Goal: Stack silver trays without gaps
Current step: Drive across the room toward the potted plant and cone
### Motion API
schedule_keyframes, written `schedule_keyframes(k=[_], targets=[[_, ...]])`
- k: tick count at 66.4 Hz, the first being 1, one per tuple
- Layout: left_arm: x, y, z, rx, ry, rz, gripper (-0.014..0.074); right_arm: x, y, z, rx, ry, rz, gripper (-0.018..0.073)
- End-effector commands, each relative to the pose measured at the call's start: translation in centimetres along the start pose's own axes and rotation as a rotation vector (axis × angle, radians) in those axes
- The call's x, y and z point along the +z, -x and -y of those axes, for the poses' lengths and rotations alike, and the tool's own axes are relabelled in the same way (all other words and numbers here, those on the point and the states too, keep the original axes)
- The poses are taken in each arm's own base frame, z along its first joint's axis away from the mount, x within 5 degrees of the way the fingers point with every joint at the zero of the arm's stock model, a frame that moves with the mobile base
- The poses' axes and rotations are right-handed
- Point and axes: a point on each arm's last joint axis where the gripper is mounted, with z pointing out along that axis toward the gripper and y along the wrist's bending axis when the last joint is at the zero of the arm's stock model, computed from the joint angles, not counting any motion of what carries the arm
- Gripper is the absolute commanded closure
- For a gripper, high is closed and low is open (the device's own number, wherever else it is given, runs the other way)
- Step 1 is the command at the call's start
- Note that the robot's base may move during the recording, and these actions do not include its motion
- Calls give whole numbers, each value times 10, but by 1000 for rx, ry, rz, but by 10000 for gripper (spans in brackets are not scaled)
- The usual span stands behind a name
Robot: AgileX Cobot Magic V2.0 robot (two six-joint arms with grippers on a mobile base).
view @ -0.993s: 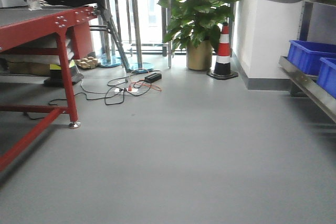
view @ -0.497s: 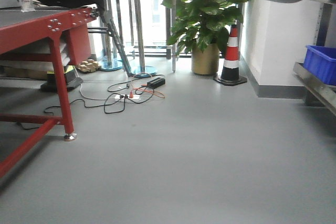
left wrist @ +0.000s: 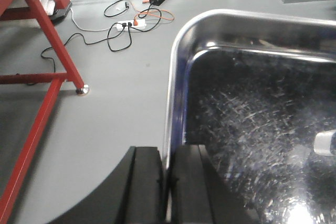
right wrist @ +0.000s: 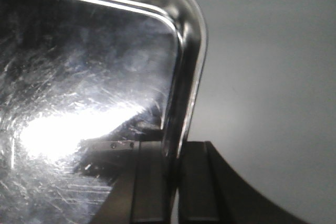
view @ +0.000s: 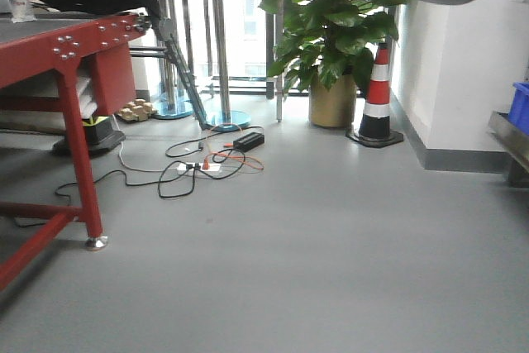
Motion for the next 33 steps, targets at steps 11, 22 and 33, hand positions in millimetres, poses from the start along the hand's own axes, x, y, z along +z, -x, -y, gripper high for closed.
schedule_keyframes(k=[11, 22, 33], targets=[[-2, 6, 2, 12, -18, 57, 613, -1, 2, -7, -35, 57, 24, 582], [-2, 6, 2, 12, -27, 61, 613, -1, 2, -7, -35, 57, 24, 582], [-2, 6, 3, 12, -31, 62, 613, -1, 2, -7, -35, 61, 26, 582]])
